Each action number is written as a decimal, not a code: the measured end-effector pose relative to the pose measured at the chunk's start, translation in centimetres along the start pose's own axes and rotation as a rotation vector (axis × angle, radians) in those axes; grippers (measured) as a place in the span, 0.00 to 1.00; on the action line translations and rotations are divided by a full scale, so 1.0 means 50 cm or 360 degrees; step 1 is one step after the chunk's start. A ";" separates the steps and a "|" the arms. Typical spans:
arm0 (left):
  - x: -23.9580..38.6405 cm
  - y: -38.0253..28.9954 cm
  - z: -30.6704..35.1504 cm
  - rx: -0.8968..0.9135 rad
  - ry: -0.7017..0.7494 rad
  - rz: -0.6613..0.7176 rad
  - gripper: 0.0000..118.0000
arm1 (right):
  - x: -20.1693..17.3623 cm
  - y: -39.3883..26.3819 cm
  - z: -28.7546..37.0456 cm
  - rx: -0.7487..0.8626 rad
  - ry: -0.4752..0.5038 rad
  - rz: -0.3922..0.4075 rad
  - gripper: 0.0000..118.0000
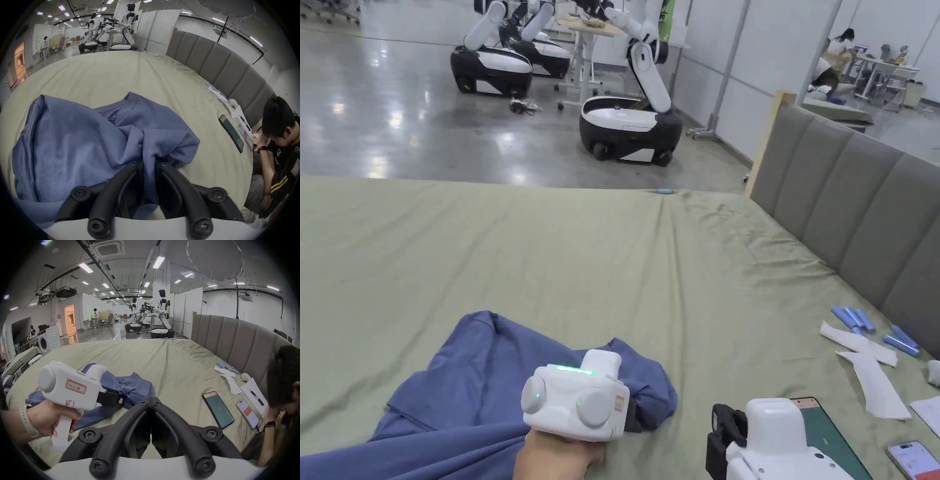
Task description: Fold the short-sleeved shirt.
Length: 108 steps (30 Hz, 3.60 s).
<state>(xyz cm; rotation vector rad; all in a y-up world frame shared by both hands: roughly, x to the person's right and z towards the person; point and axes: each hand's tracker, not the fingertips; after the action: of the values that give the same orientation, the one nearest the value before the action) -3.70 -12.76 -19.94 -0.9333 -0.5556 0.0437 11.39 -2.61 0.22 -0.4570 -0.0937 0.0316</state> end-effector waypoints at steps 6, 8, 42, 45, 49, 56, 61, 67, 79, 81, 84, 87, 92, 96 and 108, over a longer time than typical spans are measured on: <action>0.008 -0.024 0.153 0.0283 -0.0007 -0.0226 0.96 | -0.030 0.014 -0.003 0.0034 0.0059 -0.0024 0.00; -0.004 -0.057 0.236 0.0372 -0.0006 -0.0203 0.96 | -0.055 0.017 0.001 0.0057 0.0098 -0.0033 0.00; -0.688 -0.362 0.565 0.0030 0.0850 0.0212 0.70 | -0.349 0.012 0.028 -0.0034 0.0462 0.0133 0.00; -0.688 -0.366 0.529 -0.0070 0.0841 0.0177 0.54 | -0.338 0.016 0.029 -0.0033 0.0449 0.0118 0.00; -0.653 -0.351 0.582 0.0026 0.0758 0.0288 0.08 | -0.314 0.009 0.032 -0.0029 0.0436 0.0124 0.00; -0.619 -0.325 0.670 0.0170 0.0656 0.0346 0.05 | -0.251 0.000 0.020 -0.0053 0.0376 0.0075 0.00; -0.590 -0.310 0.690 0.0224 0.0647 0.0304 0.05 | -0.189 0.024 -0.012 -0.0074 0.0292 0.0100 0.00; -0.589 -0.307 0.669 0.0287 0.0635 0.0311 0.05 | -0.063 0.106 -0.193 -0.0251 0.0093 0.0149 0.00; -0.623 -0.320 0.662 0.0290 0.0629 0.0393 0.05 | -0.031 0.123 -0.570 -0.0786 0.0091 0.0136 0.99; -0.618 -0.321 0.665 0.0269 0.0639 0.0389 0.05 | -0.027 0.083 -0.588 -0.0906 0.0073 0.0127 0.92; -0.624 -0.322 0.658 0.0243 0.0654 0.0390 0.05 | -0.018 0.062 -0.564 -0.0852 0.0082 -0.0012 0.75; -0.625 -0.310 0.646 0.0225 0.0665 0.0384 0.05 | -0.017 0.075 -0.539 -0.0822 0.0087 0.0050 0.36; -0.617 -0.286 0.635 0.0230 0.0657 0.0375 0.04 | -0.018 0.123 -0.494 -0.0798 0.0172 0.0008 0.04; -0.639 -0.268 0.646 0.0200 0.0647 0.0376 0.04 | 0.003 0.210 -0.397 -0.0623 0.0208 -0.0147 0.04; -0.687 -0.066 0.871 0.0508 0.0827 0.0356 0.04 | 0.058 0.517 -0.194 -0.0183 0.0237 -0.0079 0.04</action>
<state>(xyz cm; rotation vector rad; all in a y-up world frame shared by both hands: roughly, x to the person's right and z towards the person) -54.38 8.58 -12.01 -0.6539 0.0406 0.0853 14.96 16.46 -19.64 -0.5703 0.0396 -0.0565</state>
